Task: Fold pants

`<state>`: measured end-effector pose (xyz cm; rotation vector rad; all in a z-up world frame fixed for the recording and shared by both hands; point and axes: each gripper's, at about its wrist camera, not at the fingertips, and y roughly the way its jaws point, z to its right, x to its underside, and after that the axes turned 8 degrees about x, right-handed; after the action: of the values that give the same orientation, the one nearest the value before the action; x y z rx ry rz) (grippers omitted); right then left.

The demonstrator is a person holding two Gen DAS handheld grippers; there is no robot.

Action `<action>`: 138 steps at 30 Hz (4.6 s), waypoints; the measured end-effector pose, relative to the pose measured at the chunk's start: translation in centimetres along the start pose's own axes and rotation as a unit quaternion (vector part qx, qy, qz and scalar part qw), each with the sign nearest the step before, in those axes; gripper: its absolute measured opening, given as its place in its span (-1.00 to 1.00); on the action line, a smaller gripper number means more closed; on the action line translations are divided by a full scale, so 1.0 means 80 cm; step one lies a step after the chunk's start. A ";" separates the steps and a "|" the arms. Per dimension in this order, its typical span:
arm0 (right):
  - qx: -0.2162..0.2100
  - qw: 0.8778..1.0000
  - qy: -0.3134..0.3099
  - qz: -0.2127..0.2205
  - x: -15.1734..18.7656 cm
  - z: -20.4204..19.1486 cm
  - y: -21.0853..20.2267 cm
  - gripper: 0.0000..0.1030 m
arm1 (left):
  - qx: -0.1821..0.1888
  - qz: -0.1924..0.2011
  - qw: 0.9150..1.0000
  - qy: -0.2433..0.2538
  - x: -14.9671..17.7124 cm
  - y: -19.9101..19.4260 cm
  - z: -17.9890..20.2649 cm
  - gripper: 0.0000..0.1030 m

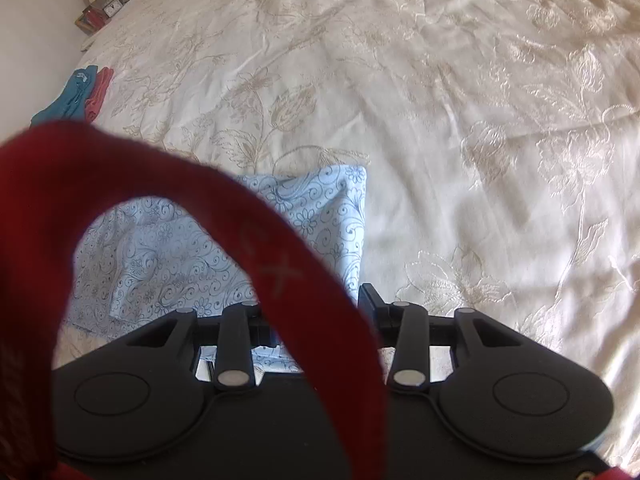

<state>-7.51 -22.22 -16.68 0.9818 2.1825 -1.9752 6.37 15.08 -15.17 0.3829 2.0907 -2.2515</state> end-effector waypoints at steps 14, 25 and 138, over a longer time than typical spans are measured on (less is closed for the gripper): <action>-0.068 0.991 -0.110 0.020 -0.002 -0.187 0.025 -0.29 | -0.001 0.010 1.000 -0.007 -0.013 -0.002 -0.096 -0.94; -0.030 0.992 -0.117 -0.044 0.007 -0.248 0.099 -0.27 | 0.005 0.044 0.999 0.003 -0.032 0.005 -0.174 -0.94; -0.146 0.970 -0.182 -0.065 0.069 -0.260 0.060 -0.56 | 0.192 0.157 0.968 -0.028 -0.042 -0.132 -0.061 -0.59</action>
<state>-1.81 -1.05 -19.37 0.4095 2.2738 -1.6466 8.27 20.35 -4.46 0.6080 1.4355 -2.4192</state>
